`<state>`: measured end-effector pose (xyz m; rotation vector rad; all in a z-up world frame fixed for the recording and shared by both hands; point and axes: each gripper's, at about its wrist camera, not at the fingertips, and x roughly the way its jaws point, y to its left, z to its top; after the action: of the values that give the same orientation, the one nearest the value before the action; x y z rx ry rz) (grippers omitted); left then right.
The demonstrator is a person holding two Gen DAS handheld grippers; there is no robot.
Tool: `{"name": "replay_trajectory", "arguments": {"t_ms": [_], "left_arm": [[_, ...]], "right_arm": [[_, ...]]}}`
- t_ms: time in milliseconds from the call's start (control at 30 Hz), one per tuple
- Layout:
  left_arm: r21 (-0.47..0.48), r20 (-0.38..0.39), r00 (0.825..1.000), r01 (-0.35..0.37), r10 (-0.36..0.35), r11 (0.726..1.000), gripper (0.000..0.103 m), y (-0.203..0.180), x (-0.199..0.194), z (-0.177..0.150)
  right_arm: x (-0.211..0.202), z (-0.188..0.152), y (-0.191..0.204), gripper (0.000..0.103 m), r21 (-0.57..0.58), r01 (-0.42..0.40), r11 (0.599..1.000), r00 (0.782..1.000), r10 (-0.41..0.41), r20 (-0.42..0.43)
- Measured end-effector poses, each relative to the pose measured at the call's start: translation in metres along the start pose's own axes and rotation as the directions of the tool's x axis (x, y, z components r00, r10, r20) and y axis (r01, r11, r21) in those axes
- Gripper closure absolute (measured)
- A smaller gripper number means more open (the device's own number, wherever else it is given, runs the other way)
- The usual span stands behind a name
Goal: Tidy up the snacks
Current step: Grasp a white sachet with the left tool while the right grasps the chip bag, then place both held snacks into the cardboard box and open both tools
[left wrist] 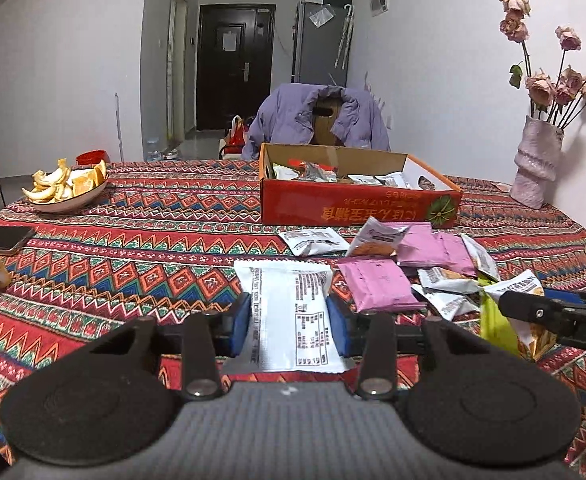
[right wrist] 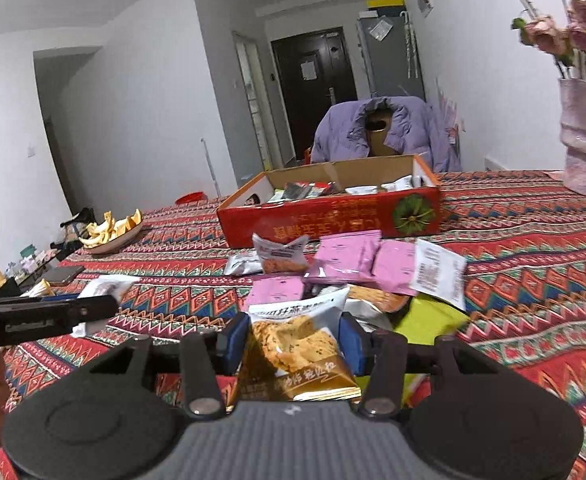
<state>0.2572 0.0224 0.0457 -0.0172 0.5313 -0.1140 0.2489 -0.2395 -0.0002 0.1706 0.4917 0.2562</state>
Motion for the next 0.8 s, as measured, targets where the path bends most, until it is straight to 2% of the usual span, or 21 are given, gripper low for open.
{"name": "replay_trajectory", "arguments": {"t_ms": [200, 367, 500, 600, 700, 800], "left_arm": [[0.013, 0.020, 1.000, 0.004, -0.004, 1.000, 0.062, -0.015, -0.008, 0.002], [0.048, 0.024, 0.999, 0.025, -0.026, 0.999, 0.062, -0.020, 0.012, 0.023], [0.054, 0.017, 0.999, 0.045, -0.046, 0.997, 0.062, -0.018, 0.052, 0.061], [0.079, 0.030, 0.998, 0.049, -0.052, 0.996, 0.062, -0.019, 0.092, 0.098], [0.077, 0.015, 0.999, 0.049, -0.050, 0.996, 0.062, -0.018, 0.137, 0.133], [0.045, -0.036, 0.998, 0.046, -0.044, 0.998, 0.062, -0.016, 0.191, 0.162]], "right_arm": [[-0.014, 0.001, -0.009, 0.055, -0.002, -0.009, 1.000, 1.000, 0.010, 0.025], [-0.005, 0.015, -0.025, 0.055, 0.029, -0.046, 0.998, 0.999, 0.046, 0.024], [0.016, 0.050, -0.044, 0.055, 0.055, -0.106, 0.993, 0.994, 0.104, 0.035], [0.043, 0.091, -0.054, 0.055, 0.015, -0.111, 0.994, 0.993, 0.110, 0.049], [0.085, 0.137, -0.065, 0.055, 0.004, -0.134, 0.991, 0.990, 0.134, 0.044], [0.142, 0.178, -0.075, 0.055, 0.037, -0.158, 0.987, 0.987, 0.159, -0.004]]}}
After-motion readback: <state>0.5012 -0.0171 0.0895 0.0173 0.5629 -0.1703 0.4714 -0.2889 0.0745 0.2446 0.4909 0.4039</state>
